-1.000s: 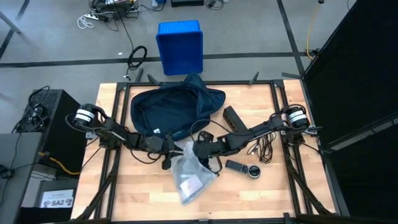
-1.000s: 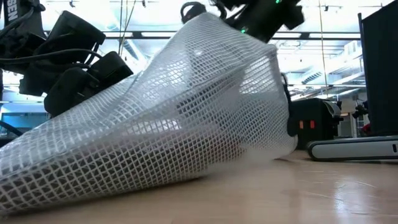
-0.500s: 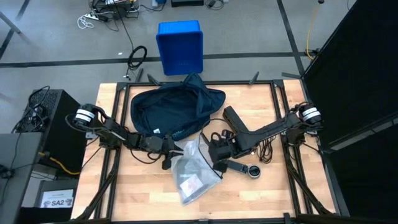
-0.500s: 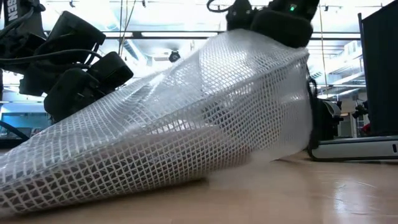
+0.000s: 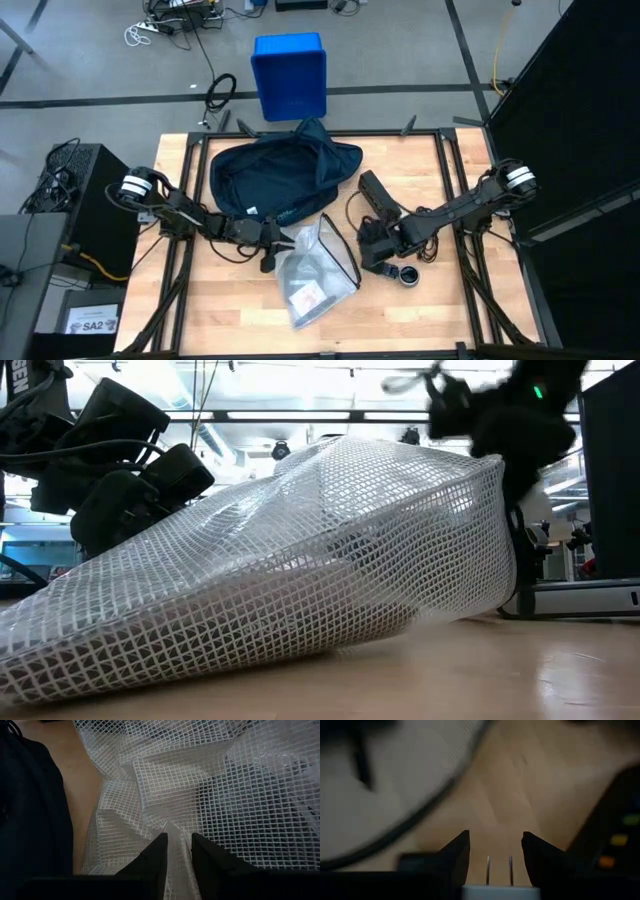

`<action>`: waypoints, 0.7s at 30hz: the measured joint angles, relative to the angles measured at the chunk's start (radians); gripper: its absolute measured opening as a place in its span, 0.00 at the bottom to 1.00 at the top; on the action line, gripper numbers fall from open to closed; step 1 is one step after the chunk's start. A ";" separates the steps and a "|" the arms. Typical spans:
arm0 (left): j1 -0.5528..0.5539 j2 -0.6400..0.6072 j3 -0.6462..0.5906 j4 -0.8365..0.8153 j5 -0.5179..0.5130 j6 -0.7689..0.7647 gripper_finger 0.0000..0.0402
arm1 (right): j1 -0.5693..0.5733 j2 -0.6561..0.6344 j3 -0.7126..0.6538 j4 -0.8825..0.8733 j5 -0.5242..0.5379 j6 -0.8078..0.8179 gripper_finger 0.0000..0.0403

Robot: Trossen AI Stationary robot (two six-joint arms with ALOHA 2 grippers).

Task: Unpack backpack
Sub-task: Remove the white charger adapter from the white mesh envelope, then remove the black pen from the white mesh envelope

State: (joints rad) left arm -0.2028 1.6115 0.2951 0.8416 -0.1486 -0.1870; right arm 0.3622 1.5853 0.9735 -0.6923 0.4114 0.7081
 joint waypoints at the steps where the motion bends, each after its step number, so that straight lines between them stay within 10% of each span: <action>1: 0.000 0.000 0.000 0.000 0.000 0.000 0.15 | -0.005 -0.014 -0.043 0.033 -0.012 0.017 0.34; 10: 0.000 0.000 0.001 0.004 0.000 0.002 0.15 | -0.020 -0.098 -0.270 0.296 -0.013 0.059 0.35; 21: 0.000 0.000 0.002 0.005 -0.001 0.000 0.15 | -0.008 -0.091 -0.243 0.299 -0.007 0.074 0.67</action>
State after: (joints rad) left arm -0.2028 1.6115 0.2966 0.8463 -0.1493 -0.1867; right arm 0.3541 1.4943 0.7303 -0.3934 0.4040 0.7819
